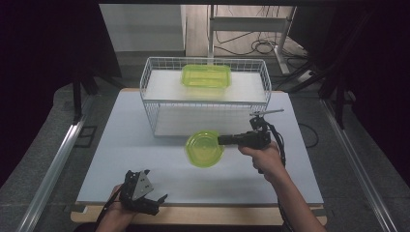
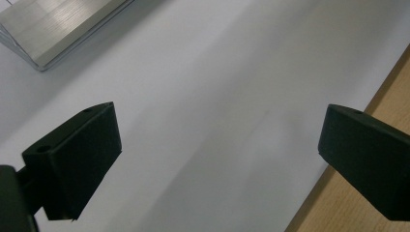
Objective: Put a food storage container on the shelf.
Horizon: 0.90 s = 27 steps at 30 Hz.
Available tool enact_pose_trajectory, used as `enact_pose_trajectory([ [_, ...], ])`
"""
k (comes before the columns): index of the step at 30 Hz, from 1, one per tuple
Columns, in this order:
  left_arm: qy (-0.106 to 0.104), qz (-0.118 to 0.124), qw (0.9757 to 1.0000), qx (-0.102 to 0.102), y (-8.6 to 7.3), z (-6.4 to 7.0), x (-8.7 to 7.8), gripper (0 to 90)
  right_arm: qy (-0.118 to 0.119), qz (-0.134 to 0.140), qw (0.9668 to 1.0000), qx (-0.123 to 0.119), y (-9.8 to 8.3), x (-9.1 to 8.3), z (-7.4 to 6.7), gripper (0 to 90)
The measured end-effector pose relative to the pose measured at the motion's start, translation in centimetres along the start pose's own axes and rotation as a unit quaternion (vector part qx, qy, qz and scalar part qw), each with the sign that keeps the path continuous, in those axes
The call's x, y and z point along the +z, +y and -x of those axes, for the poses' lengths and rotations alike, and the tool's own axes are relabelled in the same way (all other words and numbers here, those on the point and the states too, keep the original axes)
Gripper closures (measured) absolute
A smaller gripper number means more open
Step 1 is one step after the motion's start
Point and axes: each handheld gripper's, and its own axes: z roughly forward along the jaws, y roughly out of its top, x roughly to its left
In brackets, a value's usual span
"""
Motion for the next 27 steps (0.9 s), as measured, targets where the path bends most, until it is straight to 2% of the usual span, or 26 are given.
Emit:
enact_pose_trajectory([
  [10, 0.000, -0.002, 1.0000, 0.002, 0.0, 0.0, 0.1, 1.5, -0.010, 0.031, 0.9993, -0.019, 3.8, -1.6, -2.1, 83.4],
  [17, -0.001, -0.001, 1.0000, 0.001, -0.1, 0.0, 0.1, 1.5, -0.021, 0.055, 0.9976, -0.037, 6.7, -2.8, -3.4, 83.4],
  [27, -0.001, -0.001, 1.0000, 0.001, 0.0, -0.1, 0.1, 1.5, -0.035, 0.084, 0.9952, -0.037, 10.4, -3.4, -4.1, 83.4],
])
